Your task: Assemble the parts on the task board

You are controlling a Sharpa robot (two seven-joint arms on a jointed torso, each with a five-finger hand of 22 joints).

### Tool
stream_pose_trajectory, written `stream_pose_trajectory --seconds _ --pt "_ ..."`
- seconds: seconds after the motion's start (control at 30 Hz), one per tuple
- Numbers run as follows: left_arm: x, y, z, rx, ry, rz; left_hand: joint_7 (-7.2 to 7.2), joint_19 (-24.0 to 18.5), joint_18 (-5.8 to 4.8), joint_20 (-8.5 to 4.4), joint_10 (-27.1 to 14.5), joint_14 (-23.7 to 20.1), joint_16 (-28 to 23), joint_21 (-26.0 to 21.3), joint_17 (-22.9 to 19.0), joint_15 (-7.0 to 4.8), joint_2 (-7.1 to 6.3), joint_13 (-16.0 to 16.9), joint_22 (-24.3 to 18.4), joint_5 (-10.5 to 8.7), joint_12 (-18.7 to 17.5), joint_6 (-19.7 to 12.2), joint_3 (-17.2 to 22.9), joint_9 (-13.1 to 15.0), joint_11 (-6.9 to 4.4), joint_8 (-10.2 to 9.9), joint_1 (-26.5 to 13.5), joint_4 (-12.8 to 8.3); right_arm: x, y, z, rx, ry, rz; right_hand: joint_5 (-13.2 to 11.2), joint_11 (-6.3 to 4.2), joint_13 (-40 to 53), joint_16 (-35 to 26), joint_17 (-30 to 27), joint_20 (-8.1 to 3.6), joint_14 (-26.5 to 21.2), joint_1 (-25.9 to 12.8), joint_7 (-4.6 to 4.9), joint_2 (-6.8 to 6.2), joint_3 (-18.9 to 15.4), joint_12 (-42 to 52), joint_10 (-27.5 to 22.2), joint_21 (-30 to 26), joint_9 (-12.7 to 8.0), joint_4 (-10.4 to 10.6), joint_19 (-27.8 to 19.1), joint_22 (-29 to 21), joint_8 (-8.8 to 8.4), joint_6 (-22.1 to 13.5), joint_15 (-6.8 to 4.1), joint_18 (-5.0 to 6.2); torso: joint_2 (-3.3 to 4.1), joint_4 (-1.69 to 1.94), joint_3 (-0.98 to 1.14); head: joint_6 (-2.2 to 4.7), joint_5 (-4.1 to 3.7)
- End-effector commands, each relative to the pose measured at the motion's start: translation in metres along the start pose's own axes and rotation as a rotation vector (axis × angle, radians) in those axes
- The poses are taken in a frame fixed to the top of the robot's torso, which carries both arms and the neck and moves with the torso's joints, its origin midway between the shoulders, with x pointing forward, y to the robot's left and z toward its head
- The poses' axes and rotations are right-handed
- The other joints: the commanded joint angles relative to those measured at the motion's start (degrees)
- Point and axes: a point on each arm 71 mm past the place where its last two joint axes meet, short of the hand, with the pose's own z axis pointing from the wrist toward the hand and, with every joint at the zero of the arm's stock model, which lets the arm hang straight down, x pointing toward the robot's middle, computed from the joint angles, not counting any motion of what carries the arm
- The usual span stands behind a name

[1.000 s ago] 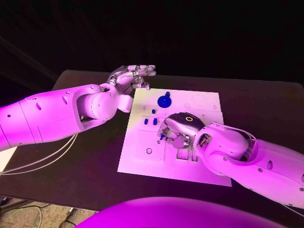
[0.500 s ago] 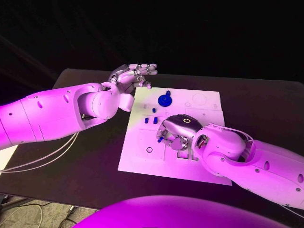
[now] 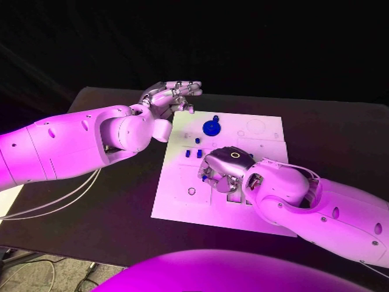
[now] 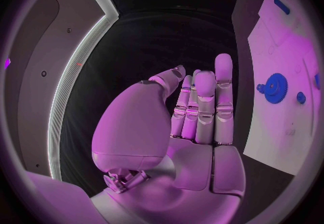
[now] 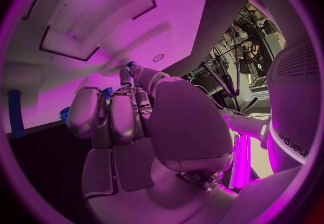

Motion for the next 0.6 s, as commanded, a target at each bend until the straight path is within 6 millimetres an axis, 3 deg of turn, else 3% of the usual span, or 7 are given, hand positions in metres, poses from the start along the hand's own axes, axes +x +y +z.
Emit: stream_pose_trajectory --seconds 0.03,0.17,0.27,0.6 --pt "0.003 0.0 0.0 0.002 0.024 -0.003 0.16 0.12 1.12 0.06 -0.45 -0.51 -0.2 -0.18 -0.06 -0.04 -0.08 0.05 -0.09 0.05 0.2 -0.41 -0.46 -0.05 -0.11 0.08 0.32 0.03 0.006 -0.001 0.0 0.017 0.035 -0.046 1.73 -1.11 -0.69 -0.11 -0.28 0.47 2.0 -2.41 0.7 -0.94 -0.85 0.11 -0.66 -0.27 -0.43 0.1 -0.09 -0.43 -0.72 -1.83 0.85 -0.03 -0.04 -0.04 -0.04 -0.01 0.02" --pt "0.003 0.0 0.0 0.001 0.025 -0.002 0.2 0.12 1.12 0.08 -0.56 -0.6 -0.25 -0.28 -0.2 -0.01 -0.05 0.05 -0.15 0.05 0.25 -0.5 -0.58 -0.06 -0.07 0.06 0.31 0.01 0.006 -0.002 0.0 0.021 0.03 -0.045 2.05 0.2 -2.75 -0.96 -1.54 1.37 1.6 -5.11 1.1 -2.6 -2.61 0.18 -7.61 -2.09 -1.54 0.91 -1.44 -3.4 -0.73 -6.37 1.9 0.53 -0.03 -0.07 -0.01 -0.01 0.05" --pt "0.003 0.0 0.0 0.0 0.025 -0.002 0.2 0.12 1.12 0.08 -0.56 -0.6 -0.25 -0.28 -0.2 -0.01 -0.05 0.05 -0.15 0.05 0.25 -0.5 -0.58 -0.06 -0.07 0.06 0.31 0.01 0.005 -0.004 -0.001 0.026 0.014 -0.04 1.69 0.78 -3.05 -1.71 -2.61 1.83 1.28 -5.58 0.86 -2.92 -4.15 0.37 -11.49 -4.33 -2.08 0.83 -2.89 -6.92 -0.67 -8.31 2.26 1.16 -0.06 -0.09 -0.01 -0.01 0.08" --pt "0.001 0.0 0.0 -0.003 0.023 -0.001 0.21 0.12 1.12 0.09 -0.59 -0.6 -0.24 -0.3 -0.19 0.0 -0.06 0.05 -0.17 0.05 0.26 -0.52 -0.62 -0.06 -0.06 0.06 0.3 0.01 -0.003 -0.008 -0.011 0.031 -0.085 -0.01 1.75 1.01 -2.94 -2.6 -3.88 2.06 0.96 -5.49 1.16 -2.83 -5.89 0.81 -13.25 -5.43 -2.49 0.5 -3.31 -8.41 -0.63 -9.4 2.41 1.4 -0.02 -0.08 0.09 0.16 -0.15"
